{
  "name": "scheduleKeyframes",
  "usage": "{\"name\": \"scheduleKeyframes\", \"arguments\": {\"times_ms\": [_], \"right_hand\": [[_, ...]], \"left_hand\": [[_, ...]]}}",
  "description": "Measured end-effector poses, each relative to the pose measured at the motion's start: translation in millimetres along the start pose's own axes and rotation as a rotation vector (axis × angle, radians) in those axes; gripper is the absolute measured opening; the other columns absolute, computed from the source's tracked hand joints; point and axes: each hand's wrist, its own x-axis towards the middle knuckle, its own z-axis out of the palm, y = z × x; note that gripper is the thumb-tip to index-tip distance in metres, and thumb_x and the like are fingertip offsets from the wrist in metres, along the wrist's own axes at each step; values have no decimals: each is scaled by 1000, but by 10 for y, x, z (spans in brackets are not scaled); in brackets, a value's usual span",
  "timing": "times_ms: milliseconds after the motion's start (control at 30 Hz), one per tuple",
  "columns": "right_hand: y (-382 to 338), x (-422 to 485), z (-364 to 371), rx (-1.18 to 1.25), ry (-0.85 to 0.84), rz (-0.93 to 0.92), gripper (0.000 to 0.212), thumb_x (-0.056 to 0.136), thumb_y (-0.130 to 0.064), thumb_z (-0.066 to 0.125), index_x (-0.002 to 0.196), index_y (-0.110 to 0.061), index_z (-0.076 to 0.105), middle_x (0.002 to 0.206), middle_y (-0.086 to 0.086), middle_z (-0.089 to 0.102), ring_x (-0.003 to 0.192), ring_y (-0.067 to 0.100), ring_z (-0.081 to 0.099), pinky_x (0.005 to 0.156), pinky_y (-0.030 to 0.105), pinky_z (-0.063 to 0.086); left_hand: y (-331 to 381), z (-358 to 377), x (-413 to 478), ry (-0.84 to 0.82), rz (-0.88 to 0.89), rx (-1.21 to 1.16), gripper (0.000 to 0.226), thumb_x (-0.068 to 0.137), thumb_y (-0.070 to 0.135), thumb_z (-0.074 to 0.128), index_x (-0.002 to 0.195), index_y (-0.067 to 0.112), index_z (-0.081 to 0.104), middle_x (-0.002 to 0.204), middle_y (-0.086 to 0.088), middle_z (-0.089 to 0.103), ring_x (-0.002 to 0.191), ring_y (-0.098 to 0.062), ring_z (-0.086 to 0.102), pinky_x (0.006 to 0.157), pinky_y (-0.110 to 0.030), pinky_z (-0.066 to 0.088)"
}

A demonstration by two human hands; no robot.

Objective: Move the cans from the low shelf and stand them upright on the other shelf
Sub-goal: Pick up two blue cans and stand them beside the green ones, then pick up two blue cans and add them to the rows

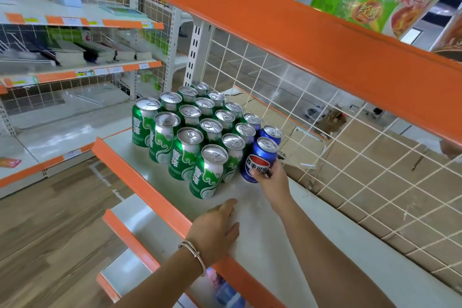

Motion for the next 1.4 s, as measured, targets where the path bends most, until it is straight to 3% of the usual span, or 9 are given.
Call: {"name": "scheduleKeyframes", "arguments": {"times_ms": [200, 333, 467, 567, 733, 933, 1167, 1400], "right_hand": [[71, 2, 35, -13, 7, -20, 66, 82, -6, 71, 138, -18, 40, 124, 3, 58, 112, 18, 57, 83, 17, 45], [44, -91, 5, -147, 112, -18, 71, 75, -17, 79, 136, -15, 43, 126, 2, 55, 117, 21, 53, 92, 31, 45], [5, -374, -230, -159, 204, 55, 88, 65, -54, 75, 139, -23, 38, 142, 2, 43, 127, 19, 45, 102, 36, 42], [-34, -674, -553, -117, 284, 151, 81, 79, -39, 74, 146, -24, 30, 149, 2, 31, 129, 20, 42, 99, 31, 42], [-13, -1375, -1171, -79, 409, 280, 81, 80, -42, 71, 148, -26, 28, 153, 1, 26, 134, 14, 36, 98, 28, 38], [24, -2247, -1844, -26, 603, 357, 74, 82, -37, 70, 145, -30, 32, 152, -3, 29, 127, 9, 38, 93, 26, 38], [152, -3313, -2614, -34, 838, 395, 76, 80, -35, 72, 144, -26, 32, 151, -2, 30, 120, 9, 42, 94, 27, 42], [353, -4108, -3375, -50, 890, 441, 73, 82, -32, 71, 144, -21, 34, 144, 0, 38, 118, 13, 44, 89, 24, 40]], "left_hand": [[-35, -4, 5, -38, 16, -14, 53, 92, 31, 45, 142, 26, 28, 133, 5, 52, 118, -16, 53, 96, -25, 43], [-3, -35, 52, -116, -12, -159, 63, 88, 36, 56, 142, 25, 27, 132, 4, 51, 117, -9, 51, 97, -18, 41], [184, -57, 223, -189, 44, -287, 80, 79, 39, 69, 143, 21, 25, 131, 2, 48, 105, -6, 50, 86, -15, 39], [453, -8, 442, -248, 143, -341, 83, 74, 41, 73, 142, 19, 29, 129, 0, 49, 105, -7, 50, 86, -19, 42], [1063, 323, 585, -403, 202, -435, 88, 71, 36, 77, 143, 17, 29, 138, -8, 44, 114, -16, 50, 94, -32, 48], [1780, 817, 266, -580, 313, -486, 91, 71, 37, 77, 143, 20, 24, 138, -4, 39, 110, -12, 46, 89, -27, 45], [2676, 1497, -488, -748, 300, -531, 90, 71, 37, 77, 142, 19, 25, 136, -5, 39, 115, -19, 48, 87, -28, 46], [3364, 2146, -1150, -846, 229, -603, 88, 68, 35, 80, 140, 18, 30, 128, -6, 43, 105, -20, 51, 82, -27, 44]]}}
